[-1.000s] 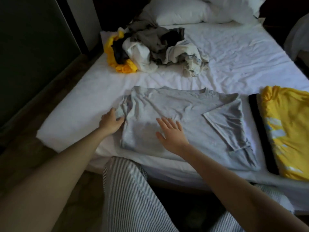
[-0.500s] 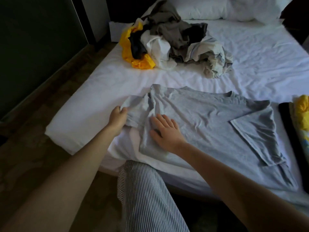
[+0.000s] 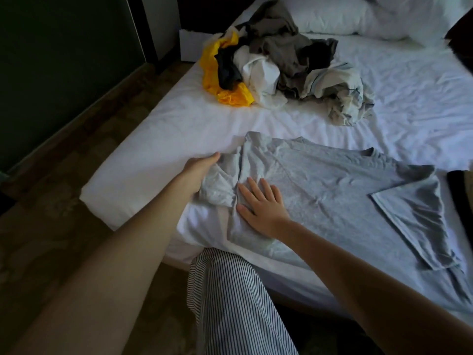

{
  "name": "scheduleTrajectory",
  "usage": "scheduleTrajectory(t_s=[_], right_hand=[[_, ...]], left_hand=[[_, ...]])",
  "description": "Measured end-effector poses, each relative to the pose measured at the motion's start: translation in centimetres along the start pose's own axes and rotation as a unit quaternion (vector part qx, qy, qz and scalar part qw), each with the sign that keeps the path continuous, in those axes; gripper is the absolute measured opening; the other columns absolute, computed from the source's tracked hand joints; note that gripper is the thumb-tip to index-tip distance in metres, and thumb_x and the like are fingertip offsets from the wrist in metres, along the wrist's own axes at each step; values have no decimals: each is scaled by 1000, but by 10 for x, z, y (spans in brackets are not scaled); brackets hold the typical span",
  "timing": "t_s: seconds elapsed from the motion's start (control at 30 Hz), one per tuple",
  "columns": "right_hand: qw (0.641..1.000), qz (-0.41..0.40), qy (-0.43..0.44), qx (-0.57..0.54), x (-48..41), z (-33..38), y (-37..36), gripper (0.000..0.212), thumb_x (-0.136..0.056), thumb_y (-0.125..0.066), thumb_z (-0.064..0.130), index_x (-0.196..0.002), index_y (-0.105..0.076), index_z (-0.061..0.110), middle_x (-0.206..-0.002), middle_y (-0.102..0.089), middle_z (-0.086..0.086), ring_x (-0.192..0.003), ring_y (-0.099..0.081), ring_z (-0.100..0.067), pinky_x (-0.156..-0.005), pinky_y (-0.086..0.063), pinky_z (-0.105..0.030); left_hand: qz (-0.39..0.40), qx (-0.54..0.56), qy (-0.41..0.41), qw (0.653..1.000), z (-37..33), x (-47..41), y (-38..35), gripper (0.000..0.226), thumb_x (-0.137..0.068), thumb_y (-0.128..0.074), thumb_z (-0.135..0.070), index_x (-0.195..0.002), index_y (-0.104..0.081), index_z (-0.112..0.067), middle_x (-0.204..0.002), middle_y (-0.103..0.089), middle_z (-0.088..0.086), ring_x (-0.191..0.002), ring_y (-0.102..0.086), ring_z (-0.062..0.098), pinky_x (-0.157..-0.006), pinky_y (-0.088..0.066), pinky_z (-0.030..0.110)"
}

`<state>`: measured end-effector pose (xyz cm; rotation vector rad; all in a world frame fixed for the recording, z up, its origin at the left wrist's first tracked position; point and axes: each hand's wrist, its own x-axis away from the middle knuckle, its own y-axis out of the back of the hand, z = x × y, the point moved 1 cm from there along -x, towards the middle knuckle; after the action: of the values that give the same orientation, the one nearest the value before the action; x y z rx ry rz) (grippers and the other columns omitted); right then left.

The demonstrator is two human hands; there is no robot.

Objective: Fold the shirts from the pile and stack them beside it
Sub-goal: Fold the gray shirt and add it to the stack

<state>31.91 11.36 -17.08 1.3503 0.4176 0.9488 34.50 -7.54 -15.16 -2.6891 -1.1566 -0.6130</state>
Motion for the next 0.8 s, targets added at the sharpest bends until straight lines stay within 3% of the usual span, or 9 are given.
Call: scheduleTrajectory(t_s=[0.07,0.17,0.37,0.47,0.53,0.6,0.67,0.73,0.8], right_hand=[[1000,1,0,-3,-1,0,0,59,-99,-20,51,-150,2,33,-159,9,4,-145,15,-22,-117,9,-41],[1000,-9,0,-9,-4,0,1,59,-98,-21,52,-150,1,35,-159,8,6,-145,13,-22,-117,8,-41],[1000,-16,-3,22,-4,2,0,59,-98,-20,54,-150,-1,36,-159,12,4,-144,17,-23,-114,14,-45],[994,-45,-47,-92,-7,3,7,49,-98,-24,53,-145,-25,43,-158,12,9,-143,22,-19,-109,23,-44],[979,-57,-76,-183,-15,4,14,44,-99,-25,49,-142,-32,43,-158,1,15,-145,12,-15,-113,14,-42],[987,-15,-75,-141,-27,3,24,45,-99,-23,51,-143,-31,43,-156,-16,16,-145,-4,-14,-114,0,-42],[984,32,-97,-145,-42,-3,38,49,-97,-24,55,-141,-37,38,-152,-28,10,-142,-17,-19,-113,-11,-43],[931,32,-126,-341,-53,-10,56,54,-96,-29,57,-138,-46,26,-142,-42,0,-127,-40,-20,-105,-31,-35],[828,-7,-131,-545,-54,-12,72,51,-97,-36,51,-126,-55,14,-116,-57,-4,-92,-55,-12,-78,-43,-22]], left_hand=[[-55,-2,-5,998,3,-1,4,13,-86,-64,-15,-75,-64,-10,-77,-62,6,-80,-60,21,-77,-48,32],[-163,-7,-53,985,17,4,24,21,-92,-57,-17,-100,-66,0,-91,-62,9,-88,-59,21,-79,-49,32],[-106,-67,-40,991,24,14,30,28,-94,-57,-28,-109,-64,-5,-98,-62,8,-93,-60,22,-86,-49,34],[-110,-42,-41,992,19,16,26,24,-94,-54,-19,-111,-64,-5,-96,-62,8,-87,-61,23,-78,-49,29],[-124,-10,-59,990,16,21,23,14,-96,-51,-14,-102,-63,-9,-84,-61,5,-71,-58,15,-64,-49,23],[-126,5,-90,988,13,25,19,9,-96,-50,-13,-96,-59,-11,-75,-58,-1,-65,-54,7,-58,-46,20],[-118,-23,-129,984,9,27,14,12,-96,-50,-15,-89,-56,-8,-71,-55,2,-63,-51,11,-56,-43,22],[-95,-78,-176,977,-1,30,5,21,-96,-49,-18,-78,-51,-7,-67,-49,10,-61,-45,16,-55,-35,28],[-63,-154,-224,960,-13,35,-10,35,-96,-49,-19,-64,-38,-13,-58,-40,5,-54,-37,15,-53,-27,31]])
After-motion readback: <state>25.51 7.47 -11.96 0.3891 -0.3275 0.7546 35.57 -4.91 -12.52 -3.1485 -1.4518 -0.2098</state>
